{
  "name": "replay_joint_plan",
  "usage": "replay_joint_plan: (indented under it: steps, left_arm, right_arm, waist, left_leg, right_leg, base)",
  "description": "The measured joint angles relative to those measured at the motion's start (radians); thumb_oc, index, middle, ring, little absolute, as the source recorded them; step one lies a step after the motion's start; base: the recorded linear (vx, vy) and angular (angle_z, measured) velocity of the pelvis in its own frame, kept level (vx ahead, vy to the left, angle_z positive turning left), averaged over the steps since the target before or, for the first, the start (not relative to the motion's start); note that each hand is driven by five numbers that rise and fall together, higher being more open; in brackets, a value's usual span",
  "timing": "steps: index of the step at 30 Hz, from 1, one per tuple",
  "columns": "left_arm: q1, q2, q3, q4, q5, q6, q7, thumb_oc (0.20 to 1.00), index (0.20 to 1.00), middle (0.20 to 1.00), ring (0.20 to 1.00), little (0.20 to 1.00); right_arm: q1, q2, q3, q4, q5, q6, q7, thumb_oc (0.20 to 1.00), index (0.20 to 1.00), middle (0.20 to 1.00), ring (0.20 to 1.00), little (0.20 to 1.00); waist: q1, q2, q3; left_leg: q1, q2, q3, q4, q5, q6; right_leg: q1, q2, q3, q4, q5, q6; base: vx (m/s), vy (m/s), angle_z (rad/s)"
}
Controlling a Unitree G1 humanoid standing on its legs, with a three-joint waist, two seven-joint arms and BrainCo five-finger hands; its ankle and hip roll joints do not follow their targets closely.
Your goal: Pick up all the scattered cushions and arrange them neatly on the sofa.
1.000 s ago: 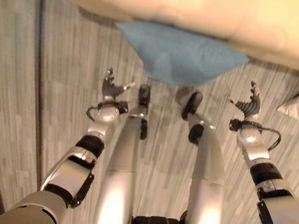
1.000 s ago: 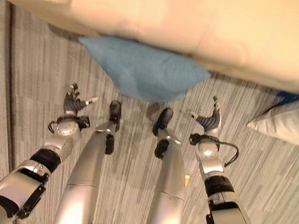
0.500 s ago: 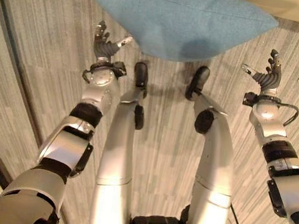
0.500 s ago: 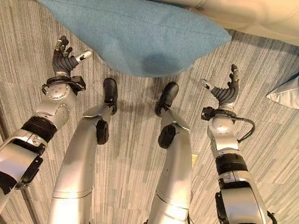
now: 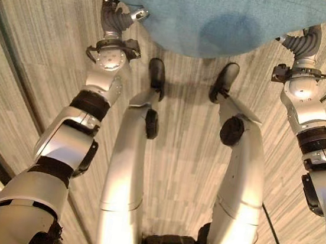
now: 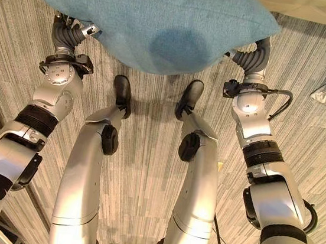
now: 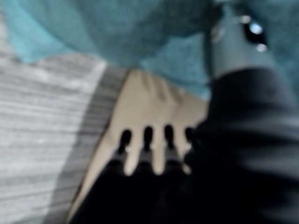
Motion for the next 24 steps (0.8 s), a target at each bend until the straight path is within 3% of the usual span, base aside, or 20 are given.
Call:
replay_joint_plan:
  steps: [11, 12, 13, 14, 20, 24]
  left_arm:
    - [-0.040, -0.093, 0.013, 0.002, -0.110, -0.029, 0.044, 1.000, 1.000, 1.000, 1.000, 1.000]
    - [-0.042, -0.104, 0.019, 0.002, -0.117, -0.032, 0.044, 0.570, 0.570, 0.570, 0.570, 0.570]
    - [-0.041, -0.105, 0.020, 0.002, -0.117, -0.035, 0.044, 0.200, 0.200, 0.200, 0.200, 0.200]
    - [-0.046, -0.117, 0.020, 0.001, -0.147, -0.039, 0.044, 0.200, 0.200, 0.200, 0.200, 0.200]
    - [-0.033, -0.144, 0.057, -0.030, -0.183, -0.051, 0.049, 0.200, 0.200, 0.200, 0.200, 0.200]
    - [0.018, -0.180, 0.096, -0.069, -0.186, -0.049, 0.049, 0.200, 0.200, 0.200, 0.200, 0.200]
  right_arm:
    - [-0.089, 0.151, 0.013, 0.079, -0.020, 0.048, -0.022, 1.000, 1.000, 1.000, 1.000, 1.000]
    - [-0.090, 0.153, 0.013, 0.079, -0.020, 0.049, -0.024, 1.000, 1.000, 1.000, 1.000, 1.000]
    - [-0.090, 0.151, 0.012, 0.079, -0.020, 0.049, -0.024, 0.536, 0.536, 0.536, 0.536, 0.536]
    - [-0.092, 0.153, 0.012, 0.078, -0.019, 0.049, -0.023, 0.200, 0.200, 0.200, 0.200, 0.200]
    - [-0.093, 0.170, -0.058, 0.055, 0.001, 0.049, -0.023, 0.200, 0.200, 0.200, 0.200, 0.200]
    - [-0.086, 0.172, -0.053, 0.036, 0.001, 0.051, -0.012, 0.200, 0.200, 0.200, 0.200, 0.200]
  waist:
    - [0.007, 0.000, 0.000]
    - [0.010, 0.000, 0.000]
    - [0.011, 0.000, 0.000]
    - [0.018, 0.002, -0.001]
    - [0.034, 0.002, -0.001]
    - [0.027, 0.002, -0.001]
  left_leg:
    - [0.002, 0.010, -0.004, 0.009, -0.001, 0.000]
    - [0.003, 0.010, -0.004, 0.008, -0.001, 0.000]
    - [0.006, 0.010, -0.004, 0.007, 0.000, -0.001]
    - [0.012, 0.011, -0.004, 0.005, 0.000, -0.002]
    - [0.036, 0.011, 0.000, -0.050, 0.030, -0.012]
    - [0.181, 0.000, 0.026, -0.253, 0.116, -0.019]
  right_leg:
    - [0.008, 0.017, 0.000, -0.002, 0.006, 0.002]
    - [0.009, 0.018, 0.000, -0.002, 0.007, 0.001]
    - [0.011, 0.019, -0.001, -0.003, 0.010, -0.002]
    - [0.017, 0.021, 0.000, -0.003, 0.014, -0.001]
    - [0.029, 0.027, -0.001, -0.040, 0.033, -0.008]
    - [0.145, 0.029, -0.004, -0.194, 0.090, -0.010]
  base:
    - [0.00, -0.002, -0.02]
    - [0.00, 0.000, 0.00]
    - [0.00, 0.000, 0.00]
    - [0.00, 0.000, 0.00]
    - [-0.01, -0.013, 0.03]
    - [-0.06, -0.017, 0.08]
